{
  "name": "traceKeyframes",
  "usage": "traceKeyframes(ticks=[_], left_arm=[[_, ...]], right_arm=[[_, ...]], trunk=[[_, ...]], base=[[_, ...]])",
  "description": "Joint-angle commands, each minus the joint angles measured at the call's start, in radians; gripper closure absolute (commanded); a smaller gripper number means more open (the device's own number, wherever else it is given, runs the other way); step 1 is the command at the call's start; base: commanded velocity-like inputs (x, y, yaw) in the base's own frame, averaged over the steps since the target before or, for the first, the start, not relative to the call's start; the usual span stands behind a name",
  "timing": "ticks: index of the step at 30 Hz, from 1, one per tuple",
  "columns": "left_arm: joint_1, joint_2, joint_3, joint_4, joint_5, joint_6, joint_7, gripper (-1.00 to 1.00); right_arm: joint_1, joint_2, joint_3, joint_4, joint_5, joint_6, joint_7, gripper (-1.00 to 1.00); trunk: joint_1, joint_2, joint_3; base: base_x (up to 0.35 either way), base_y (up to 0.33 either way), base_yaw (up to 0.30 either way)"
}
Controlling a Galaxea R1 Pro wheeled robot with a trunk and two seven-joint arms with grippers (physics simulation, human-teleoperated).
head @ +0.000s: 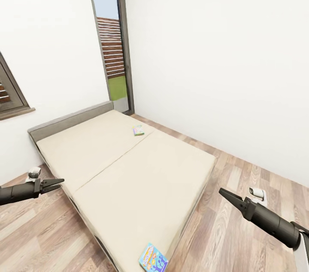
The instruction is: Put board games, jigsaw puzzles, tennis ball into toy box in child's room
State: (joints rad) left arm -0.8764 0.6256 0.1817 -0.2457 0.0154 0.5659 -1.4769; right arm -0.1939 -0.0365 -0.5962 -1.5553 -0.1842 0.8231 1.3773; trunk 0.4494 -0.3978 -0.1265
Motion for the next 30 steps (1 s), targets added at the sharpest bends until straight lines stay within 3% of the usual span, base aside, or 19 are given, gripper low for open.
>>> traceKeyframes(ticks=[1,30], left_arm=[[-0.001,0.000,-0.001,0.000,0.001,0.010,-0.003,-1.00],[0.000,-0.001,-0.002,0.000,0.000,0.009,-0.003,-1.00]], right_arm=[[-0.001,0.000,-0.001,0.000,-0.002,0.008,0.002,-1.00],[-0.001,0.001,-0.001,0.001,-0.003,0.008,0.003,-1.00]], trunk=[[0.001,-0.002,-0.002],[0.001,-0.002,-0.002]], base=[[0.000,-0.017,0.000],[0.000,-0.212,0.000]])
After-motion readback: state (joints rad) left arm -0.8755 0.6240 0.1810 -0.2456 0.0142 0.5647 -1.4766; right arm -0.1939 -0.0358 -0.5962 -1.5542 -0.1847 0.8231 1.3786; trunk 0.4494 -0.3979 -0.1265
